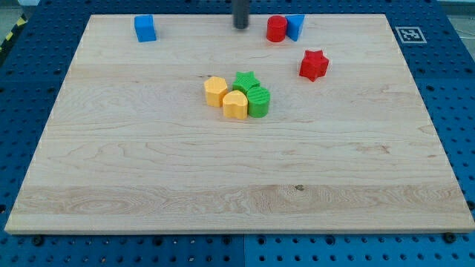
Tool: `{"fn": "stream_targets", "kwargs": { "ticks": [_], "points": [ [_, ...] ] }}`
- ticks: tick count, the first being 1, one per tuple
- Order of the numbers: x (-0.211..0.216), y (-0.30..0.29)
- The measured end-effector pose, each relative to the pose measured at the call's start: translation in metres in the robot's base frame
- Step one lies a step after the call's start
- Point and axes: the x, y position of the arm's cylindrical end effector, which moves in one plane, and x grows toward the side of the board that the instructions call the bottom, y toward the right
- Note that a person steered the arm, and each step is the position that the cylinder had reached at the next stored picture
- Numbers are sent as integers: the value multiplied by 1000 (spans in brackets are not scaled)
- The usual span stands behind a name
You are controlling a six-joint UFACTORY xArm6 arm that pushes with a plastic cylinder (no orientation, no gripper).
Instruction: Move the red circle above the green star
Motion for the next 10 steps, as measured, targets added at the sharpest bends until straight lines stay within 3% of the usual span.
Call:
{"fn": "stream_targets", "kwargs": {
  "ticks": [1,2,4,5,6,7,8,10],
  "points": [
    [15,88],
    [28,132],
    [27,70],
    [52,47],
    [107,54],
    [100,19],
    [77,-41],
    [111,-156]
  ]
}}
